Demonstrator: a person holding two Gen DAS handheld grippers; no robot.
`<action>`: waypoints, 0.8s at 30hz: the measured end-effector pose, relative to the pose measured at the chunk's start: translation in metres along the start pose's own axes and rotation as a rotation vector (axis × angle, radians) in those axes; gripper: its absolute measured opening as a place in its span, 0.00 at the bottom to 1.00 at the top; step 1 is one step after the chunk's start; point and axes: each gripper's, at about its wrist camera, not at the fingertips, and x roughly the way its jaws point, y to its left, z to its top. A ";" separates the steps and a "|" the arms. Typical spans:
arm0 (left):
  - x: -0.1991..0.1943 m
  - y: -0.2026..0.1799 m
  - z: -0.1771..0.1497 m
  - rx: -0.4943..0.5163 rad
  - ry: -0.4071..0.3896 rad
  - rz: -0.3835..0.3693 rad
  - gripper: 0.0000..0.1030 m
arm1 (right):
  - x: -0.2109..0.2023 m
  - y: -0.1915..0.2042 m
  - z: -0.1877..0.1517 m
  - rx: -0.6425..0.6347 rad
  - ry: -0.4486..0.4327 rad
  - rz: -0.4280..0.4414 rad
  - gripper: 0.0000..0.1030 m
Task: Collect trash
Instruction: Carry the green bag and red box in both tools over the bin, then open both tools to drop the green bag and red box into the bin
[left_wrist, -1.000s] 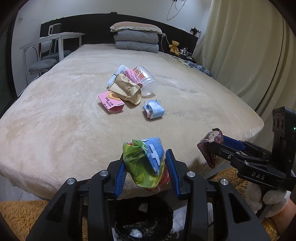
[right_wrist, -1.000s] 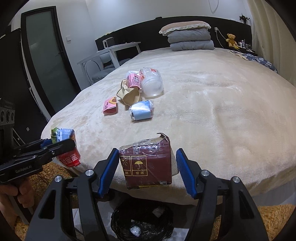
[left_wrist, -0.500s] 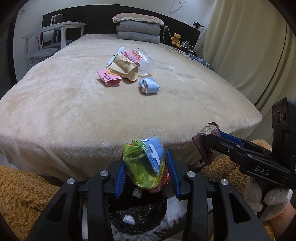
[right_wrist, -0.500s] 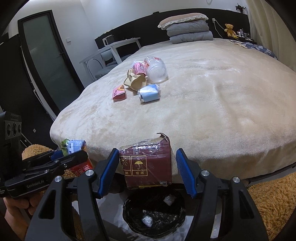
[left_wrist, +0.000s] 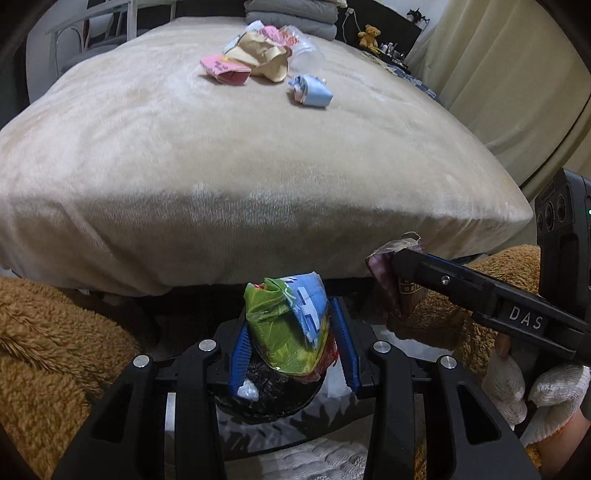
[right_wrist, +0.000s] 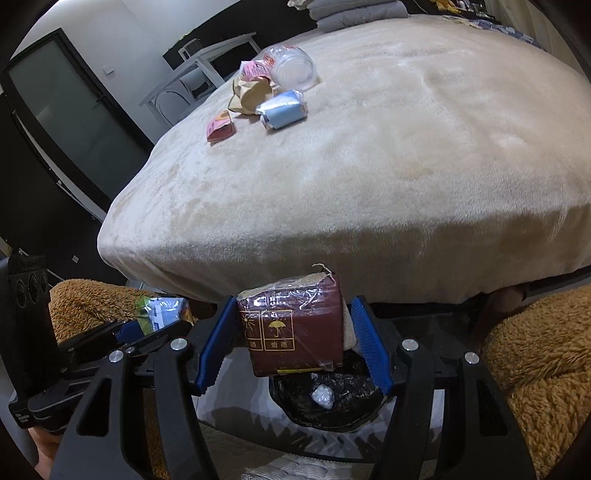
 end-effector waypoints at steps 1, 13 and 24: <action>0.004 0.001 -0.002 -0.010 0.018 -0.003 0.38 | 0.004 -0.004 -0.001 0.024 0.021 -0.001 0.62; 0.043 0.018 -0.009 -0.106 0.165 -0.003 0.38 | 0.040 -0.031 -0.011 0.166 0.188 -0.006 0.62; 0.059 0.024 -0.014 -0.137 0.227 -0.008 0.40 | 0.061 -0.035 -0.017 0.184 0.270 0.009 0.62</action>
